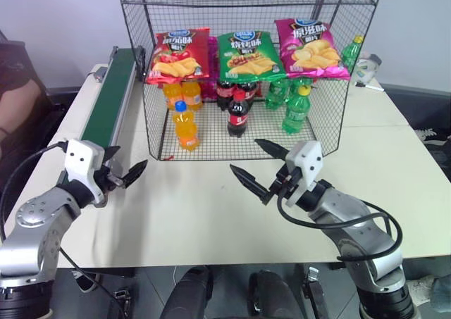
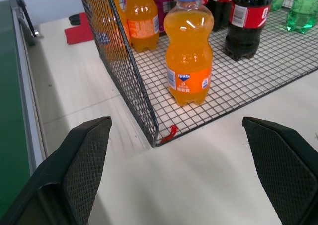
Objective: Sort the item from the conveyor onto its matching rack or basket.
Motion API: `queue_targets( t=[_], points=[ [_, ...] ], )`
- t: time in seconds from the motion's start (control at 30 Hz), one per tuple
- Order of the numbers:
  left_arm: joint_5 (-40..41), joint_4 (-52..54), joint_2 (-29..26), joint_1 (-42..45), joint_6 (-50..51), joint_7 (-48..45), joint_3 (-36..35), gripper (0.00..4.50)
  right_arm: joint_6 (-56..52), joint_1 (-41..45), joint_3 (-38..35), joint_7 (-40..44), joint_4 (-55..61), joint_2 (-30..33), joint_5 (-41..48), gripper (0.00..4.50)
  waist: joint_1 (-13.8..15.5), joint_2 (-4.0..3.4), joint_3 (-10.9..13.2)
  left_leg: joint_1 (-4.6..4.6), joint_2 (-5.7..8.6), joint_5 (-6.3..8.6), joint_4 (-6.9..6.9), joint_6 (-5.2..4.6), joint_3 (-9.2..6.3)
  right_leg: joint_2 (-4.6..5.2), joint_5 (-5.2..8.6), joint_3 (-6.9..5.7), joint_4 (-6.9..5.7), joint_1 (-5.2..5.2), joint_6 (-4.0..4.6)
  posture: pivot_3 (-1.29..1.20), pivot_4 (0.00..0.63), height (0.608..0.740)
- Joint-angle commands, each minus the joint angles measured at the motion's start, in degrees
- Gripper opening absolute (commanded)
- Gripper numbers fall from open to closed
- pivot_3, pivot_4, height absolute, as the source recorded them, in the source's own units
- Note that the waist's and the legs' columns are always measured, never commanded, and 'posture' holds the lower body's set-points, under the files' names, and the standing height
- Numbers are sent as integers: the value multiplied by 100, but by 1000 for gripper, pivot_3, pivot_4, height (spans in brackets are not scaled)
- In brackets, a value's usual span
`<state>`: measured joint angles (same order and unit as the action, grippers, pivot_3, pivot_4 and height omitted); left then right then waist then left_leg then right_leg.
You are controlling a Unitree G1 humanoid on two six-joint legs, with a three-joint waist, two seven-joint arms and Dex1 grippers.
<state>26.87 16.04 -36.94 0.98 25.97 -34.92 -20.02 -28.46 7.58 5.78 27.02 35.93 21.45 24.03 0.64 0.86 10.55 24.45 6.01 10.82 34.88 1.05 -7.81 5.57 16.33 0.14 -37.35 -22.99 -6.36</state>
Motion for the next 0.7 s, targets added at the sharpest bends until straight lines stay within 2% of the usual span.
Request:
queue_targets(
  t=[0.03,0.7],
  points=[
    [79,249,-80,18,-10,12,-201,4409,-66,124,-48,-61,380,-34,155,4500,0,0,0,0,0,0,0,0,0,0,0,0,0,0,0,0,150,740],
    [40,521,6,-34,191,148,-212,4409,251,-82,60,112,128,-59,125,4500,-1,-1,1,0,-1,0,-5,0,0,0,0,0,7,0,1,0,150,740]
  ],
)
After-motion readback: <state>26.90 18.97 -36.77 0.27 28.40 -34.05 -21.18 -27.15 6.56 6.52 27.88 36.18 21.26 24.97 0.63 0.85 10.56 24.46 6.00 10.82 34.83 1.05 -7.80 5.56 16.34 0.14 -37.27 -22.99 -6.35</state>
